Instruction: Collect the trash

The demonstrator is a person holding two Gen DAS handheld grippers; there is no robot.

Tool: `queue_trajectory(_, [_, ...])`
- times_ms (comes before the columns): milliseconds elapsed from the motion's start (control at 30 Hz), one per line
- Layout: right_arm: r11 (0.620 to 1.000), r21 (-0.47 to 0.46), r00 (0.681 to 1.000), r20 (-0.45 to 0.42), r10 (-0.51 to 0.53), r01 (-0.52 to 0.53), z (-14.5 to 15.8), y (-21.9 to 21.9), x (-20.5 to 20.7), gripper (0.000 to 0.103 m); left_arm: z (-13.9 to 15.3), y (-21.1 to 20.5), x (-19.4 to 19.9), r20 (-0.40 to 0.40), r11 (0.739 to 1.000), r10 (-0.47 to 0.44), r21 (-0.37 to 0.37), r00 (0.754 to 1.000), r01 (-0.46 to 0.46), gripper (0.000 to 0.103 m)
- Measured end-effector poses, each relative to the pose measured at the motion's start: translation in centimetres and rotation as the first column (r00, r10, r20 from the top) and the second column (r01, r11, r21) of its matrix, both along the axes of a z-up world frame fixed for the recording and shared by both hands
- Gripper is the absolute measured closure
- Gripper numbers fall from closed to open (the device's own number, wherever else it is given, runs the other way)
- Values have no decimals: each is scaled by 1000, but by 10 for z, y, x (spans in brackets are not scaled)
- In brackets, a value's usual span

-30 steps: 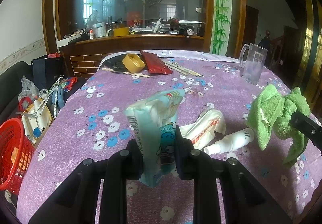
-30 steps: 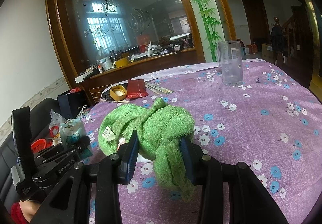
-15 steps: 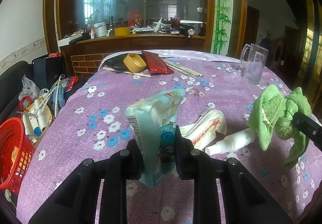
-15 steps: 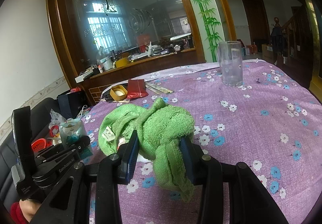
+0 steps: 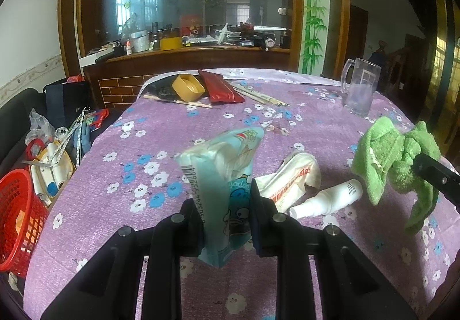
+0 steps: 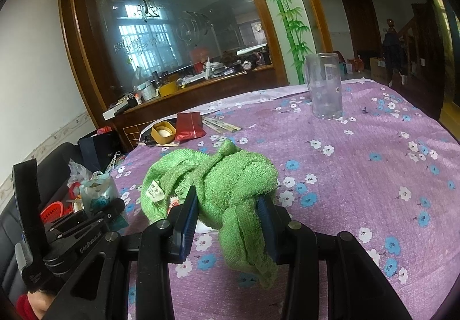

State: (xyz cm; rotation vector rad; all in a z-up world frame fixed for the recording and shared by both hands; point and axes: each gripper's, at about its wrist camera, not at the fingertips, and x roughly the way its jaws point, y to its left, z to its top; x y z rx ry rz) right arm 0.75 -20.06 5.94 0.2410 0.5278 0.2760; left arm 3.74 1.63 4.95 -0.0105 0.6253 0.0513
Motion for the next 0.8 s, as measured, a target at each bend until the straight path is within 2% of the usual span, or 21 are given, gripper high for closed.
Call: queue_trajectory(800, [999, -7, 999, -18, 33, -33, -4, 7, 4, 59, -5, -2, 5, -33, 1000, 1, 6, 999, -1, 80])
